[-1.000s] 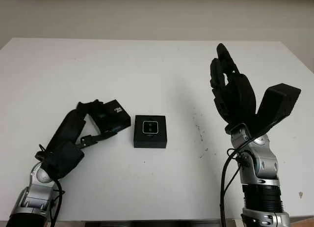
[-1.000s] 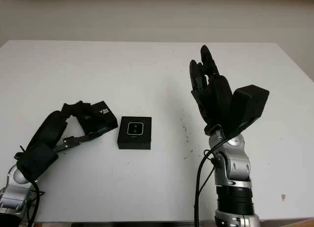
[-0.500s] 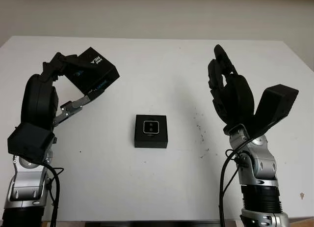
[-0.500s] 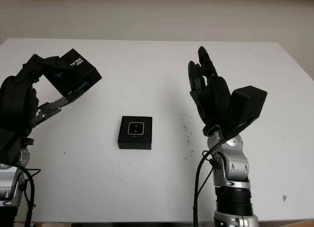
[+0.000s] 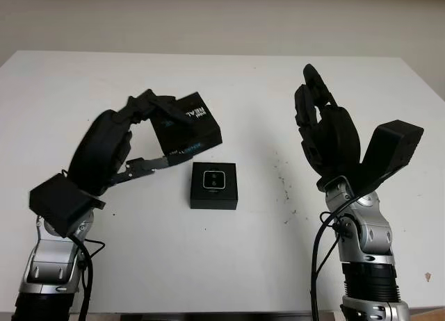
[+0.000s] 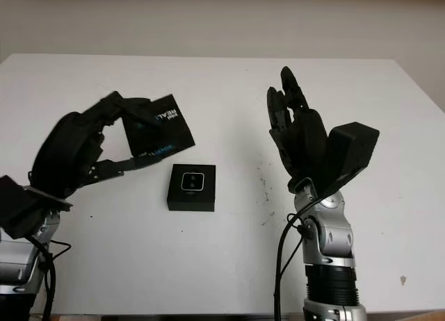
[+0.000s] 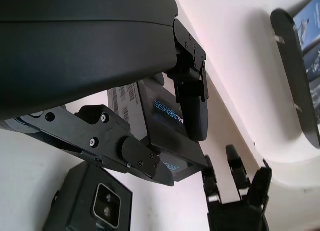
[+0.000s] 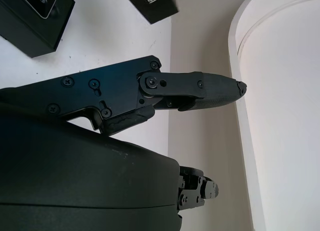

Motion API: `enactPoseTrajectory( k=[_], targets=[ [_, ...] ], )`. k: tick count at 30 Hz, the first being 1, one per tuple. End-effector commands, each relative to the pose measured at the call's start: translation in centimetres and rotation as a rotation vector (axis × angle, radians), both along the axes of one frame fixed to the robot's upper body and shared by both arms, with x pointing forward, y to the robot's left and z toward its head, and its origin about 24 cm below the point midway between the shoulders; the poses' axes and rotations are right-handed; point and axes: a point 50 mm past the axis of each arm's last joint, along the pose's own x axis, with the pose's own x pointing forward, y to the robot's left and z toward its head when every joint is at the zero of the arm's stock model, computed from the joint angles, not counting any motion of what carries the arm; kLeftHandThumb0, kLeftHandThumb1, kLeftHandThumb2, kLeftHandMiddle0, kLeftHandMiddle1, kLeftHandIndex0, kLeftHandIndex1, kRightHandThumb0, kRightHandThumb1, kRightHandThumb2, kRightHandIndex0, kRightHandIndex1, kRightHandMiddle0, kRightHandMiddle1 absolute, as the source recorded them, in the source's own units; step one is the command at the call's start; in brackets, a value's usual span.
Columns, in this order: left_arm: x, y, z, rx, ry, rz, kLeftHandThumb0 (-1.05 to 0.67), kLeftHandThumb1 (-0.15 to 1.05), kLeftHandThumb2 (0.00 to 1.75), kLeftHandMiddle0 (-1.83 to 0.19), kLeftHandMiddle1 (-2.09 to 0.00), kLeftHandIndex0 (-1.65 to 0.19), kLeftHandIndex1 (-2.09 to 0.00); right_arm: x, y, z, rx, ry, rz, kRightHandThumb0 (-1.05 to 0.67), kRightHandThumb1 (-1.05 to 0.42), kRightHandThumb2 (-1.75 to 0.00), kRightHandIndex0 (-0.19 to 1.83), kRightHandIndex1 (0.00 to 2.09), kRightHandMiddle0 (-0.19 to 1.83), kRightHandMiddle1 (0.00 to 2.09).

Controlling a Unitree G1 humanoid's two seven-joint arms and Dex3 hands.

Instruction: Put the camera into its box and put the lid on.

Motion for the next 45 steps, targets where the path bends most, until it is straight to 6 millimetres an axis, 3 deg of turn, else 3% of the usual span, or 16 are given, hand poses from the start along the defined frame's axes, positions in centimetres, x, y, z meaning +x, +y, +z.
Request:
enactPoseTrajectory(
  k=[1, 20, 31, 45],
  targets=[
    [0.4, -0.7, 0.3, 0.015, -0.007, -0.053, -0.14, 0.98, 0.06, -0.29, -1.37, -0.31, -1.36, 0.1, -0.2, 0.5, -0.010, -0.016, 0.000, -0.66, -1.05, -0.36, -0.09, 0.06, 0.00, 0.06],
    [2.3, -2.9, -3.0, 0.192, 0.030, -0.155, -0.12, 1.05, 0.09, -0.33, -1.50, -0.28, -1.55, -0.1, -0.4, 0.7, -0.026, -0.019, -0.020, -0.66, -1.05, -0.38, -0.08, 0.06, -0.03, 0.05],
    [2.7, -2.8, -3.6, 0.244, 0.066, -0.175, -0.12, 1.05, 0.12, -0.32, -1.58, -0.25, -1.61, -0.2, -0.6, 0.7, -0.036, -0.023, -0.017, -0.66, -1.05, -0.39, -0.10, 0.05, -0.03, 0.05],
    [2.7, -1.9, -3.7, 0.239, 0.185, -0.253, -0.13, 1.05, 0.09, -0.35, -1.51, -0.27, -1.57, -0.2, -0.7, 0.6, -0.032, -0.023, -0.015, -0.65, -1.05, -0.38, -0.09, 0.05, -0.04, 0.05]
  ],
)
